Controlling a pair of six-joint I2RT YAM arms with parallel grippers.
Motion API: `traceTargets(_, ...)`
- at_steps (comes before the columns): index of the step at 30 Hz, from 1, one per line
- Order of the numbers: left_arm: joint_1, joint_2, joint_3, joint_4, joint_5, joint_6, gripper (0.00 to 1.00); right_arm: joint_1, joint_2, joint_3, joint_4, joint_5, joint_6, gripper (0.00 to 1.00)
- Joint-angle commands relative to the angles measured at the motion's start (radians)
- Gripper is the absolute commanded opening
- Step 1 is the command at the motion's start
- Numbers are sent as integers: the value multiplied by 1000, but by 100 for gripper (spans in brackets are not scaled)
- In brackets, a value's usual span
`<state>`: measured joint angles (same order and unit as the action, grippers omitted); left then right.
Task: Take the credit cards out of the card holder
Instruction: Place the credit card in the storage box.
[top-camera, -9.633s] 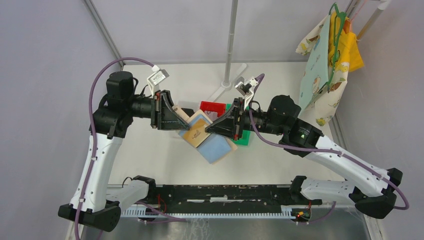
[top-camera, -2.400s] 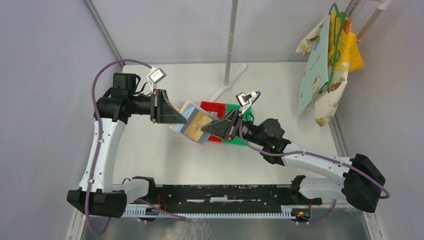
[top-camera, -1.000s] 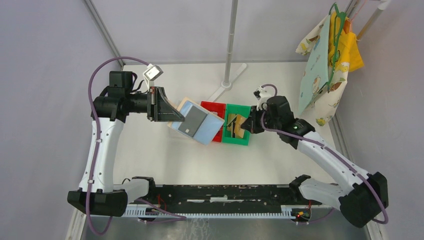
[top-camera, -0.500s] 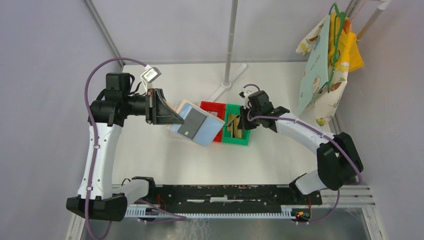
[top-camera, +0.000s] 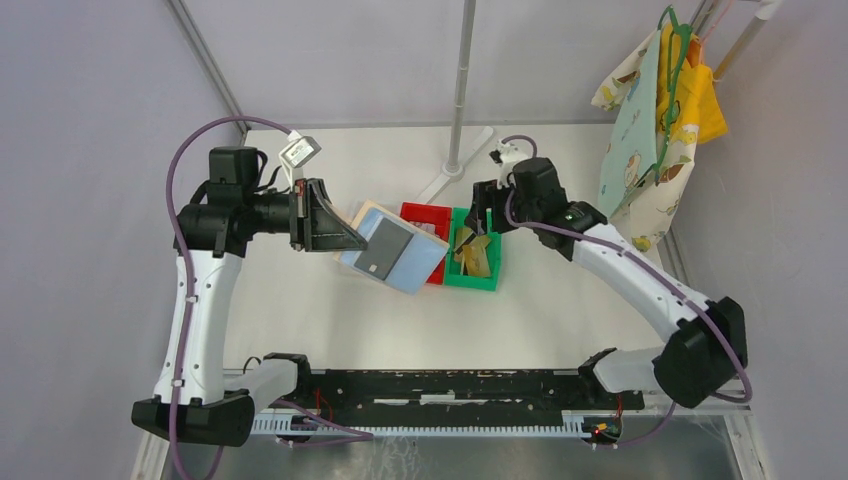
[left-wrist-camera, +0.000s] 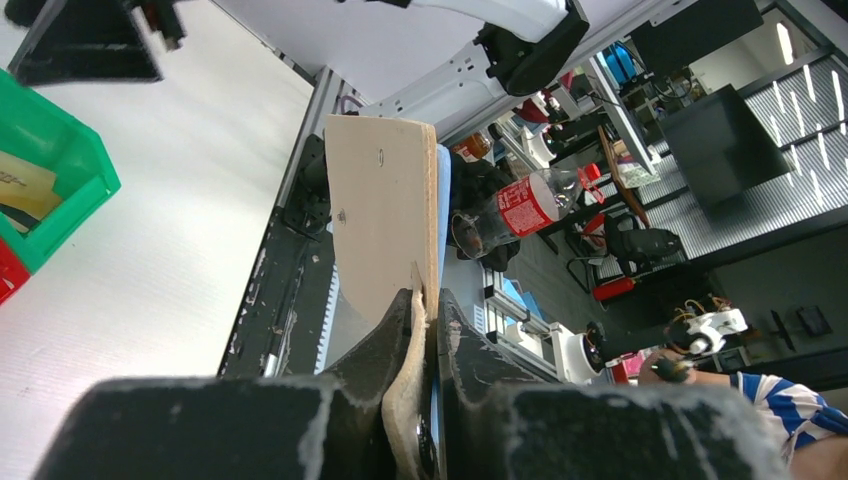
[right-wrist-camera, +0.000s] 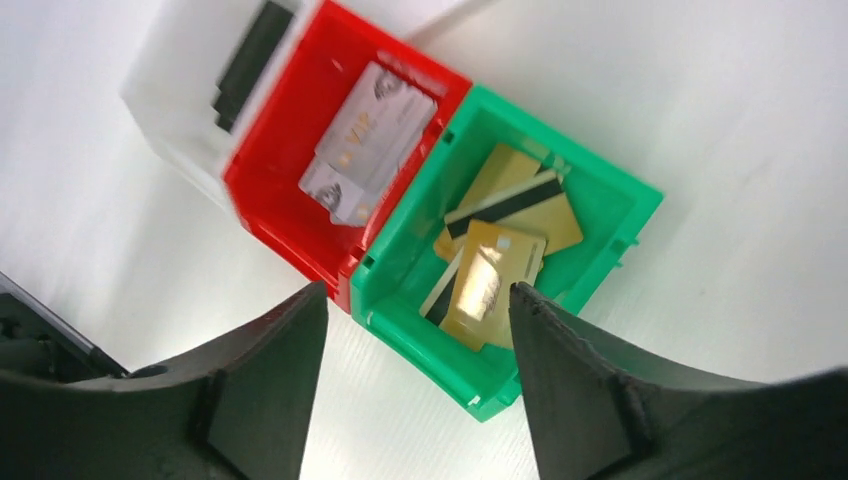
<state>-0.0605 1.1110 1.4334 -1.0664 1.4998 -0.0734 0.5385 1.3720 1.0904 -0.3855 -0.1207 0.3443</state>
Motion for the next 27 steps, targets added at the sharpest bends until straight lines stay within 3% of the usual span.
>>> traceTargets(1,4,-27,3,36,18,31,2,0,-147,83,30,15,2,76)
traceTargets(3,4,-29,-3,35,8,39,2,0,-214,83,100,-77,22,85)
traceTargets(8,5,-41,-19,36,-24,67,2,1,-331,58,368,-410,173,96)
traceTargets(11,5,-50,-28,33,-37,109,2,10,-345,44,523,-534,281,98)
traceTargets(14,4,-57,-33,31,-35,116,2,79,-341,38,590,-537,301,98)
traceTargets(21,4,-61,-38,22,-21,112,2,307,-223,123,491,-470,150,98)
traceTargets(27,2,-72,-40,22,-20,109,2,350,-185,89,573,-544,161,96)
